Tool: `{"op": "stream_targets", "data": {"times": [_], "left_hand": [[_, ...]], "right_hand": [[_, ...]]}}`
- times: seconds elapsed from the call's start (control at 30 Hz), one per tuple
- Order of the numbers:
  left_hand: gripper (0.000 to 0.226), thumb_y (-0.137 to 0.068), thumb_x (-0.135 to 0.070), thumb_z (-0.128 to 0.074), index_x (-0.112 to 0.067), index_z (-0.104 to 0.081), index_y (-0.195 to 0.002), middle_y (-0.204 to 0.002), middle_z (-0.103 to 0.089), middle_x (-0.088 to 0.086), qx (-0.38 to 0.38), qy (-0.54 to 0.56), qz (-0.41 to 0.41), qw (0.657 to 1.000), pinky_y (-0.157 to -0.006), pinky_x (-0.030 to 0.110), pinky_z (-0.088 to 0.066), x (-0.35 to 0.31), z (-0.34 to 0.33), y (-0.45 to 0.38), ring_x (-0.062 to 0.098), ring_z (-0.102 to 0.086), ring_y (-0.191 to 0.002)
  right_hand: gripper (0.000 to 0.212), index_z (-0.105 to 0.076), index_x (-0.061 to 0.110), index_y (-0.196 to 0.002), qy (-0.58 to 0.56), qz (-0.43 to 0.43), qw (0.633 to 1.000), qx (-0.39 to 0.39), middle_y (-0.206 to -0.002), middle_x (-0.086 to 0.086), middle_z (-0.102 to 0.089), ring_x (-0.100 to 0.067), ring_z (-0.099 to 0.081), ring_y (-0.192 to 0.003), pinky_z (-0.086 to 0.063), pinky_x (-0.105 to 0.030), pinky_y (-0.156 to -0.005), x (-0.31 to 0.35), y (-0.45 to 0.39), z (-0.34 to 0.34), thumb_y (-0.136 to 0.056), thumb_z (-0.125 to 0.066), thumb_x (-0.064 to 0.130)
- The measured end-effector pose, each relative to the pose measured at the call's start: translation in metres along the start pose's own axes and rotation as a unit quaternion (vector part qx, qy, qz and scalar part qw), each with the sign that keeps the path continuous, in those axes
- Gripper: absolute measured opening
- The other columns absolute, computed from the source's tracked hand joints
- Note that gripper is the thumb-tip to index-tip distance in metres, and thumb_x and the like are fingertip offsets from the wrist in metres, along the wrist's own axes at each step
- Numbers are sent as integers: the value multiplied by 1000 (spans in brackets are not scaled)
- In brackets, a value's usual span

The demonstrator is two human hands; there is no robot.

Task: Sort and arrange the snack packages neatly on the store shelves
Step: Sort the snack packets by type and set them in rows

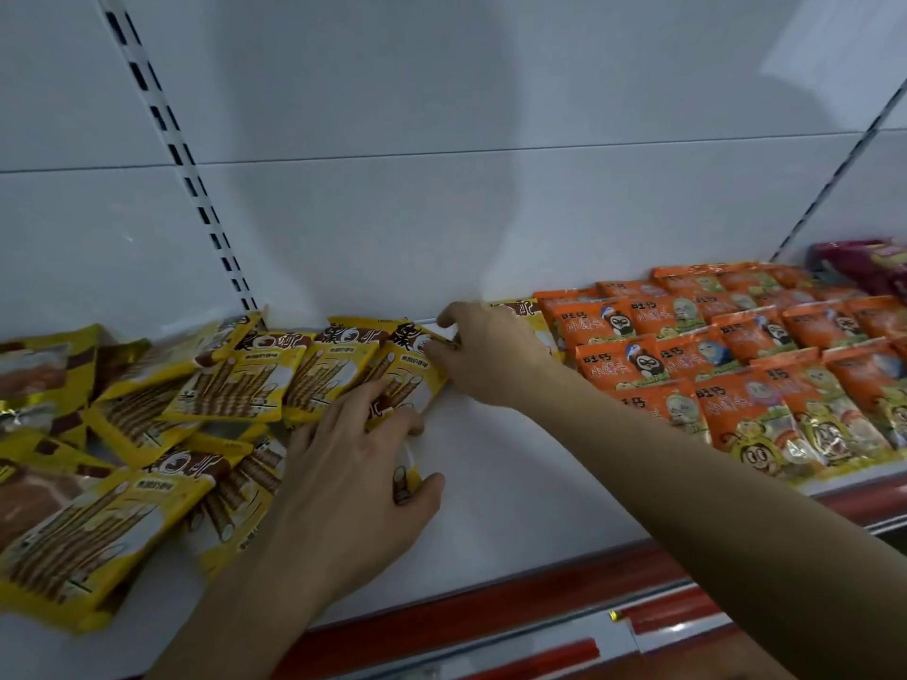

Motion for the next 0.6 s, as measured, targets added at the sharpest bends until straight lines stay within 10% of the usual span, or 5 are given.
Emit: {"op": "stream_targets", "data": {"times": [0.17,0.33,0.6], "left_hand": [[40,-85,-64,-57,-42,-37,-112,-137,-26,-19,-21,24,-9,999,-100,36,-31,2,7,2,7,-28,-137],[57,-88,-58,-61,-40,-36,-136,-134,-39,-21,-75,131,9,989,-94,34,-44,1,21,0,4,-48,-118],[25,-94,-17,-69,-40,-60,-96,-86,-70,-13,-150,366,21,918,-69,28,-60,-14,41,-19,4,-71,-70]], "right_hand": [[23,-71,22,-108,-270,-39,959,-74,-87,-3,-74,-15,-66,-65,-51,-25,-57,-15,3,34,-87,-77,27],[18,-71,17,-104,-445,-32,894,-35,-87,-9,-76,-19,-69,-74,-55,-28,-59,-27,26,82,-88,-77,11],[18,-73,8,-110,-493,-52,869,15,-107,-17,-76,-40,-69,-107,-56,-55,-96,-53,28,93,-98,-61,10]]}}
Point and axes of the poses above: each hand's wrist, its own y-axis away from the middle knuckle, its own z-axis out of the back of the hand, x = y × z, the point moved 7 cm from there along -y, towards the middle knuckle
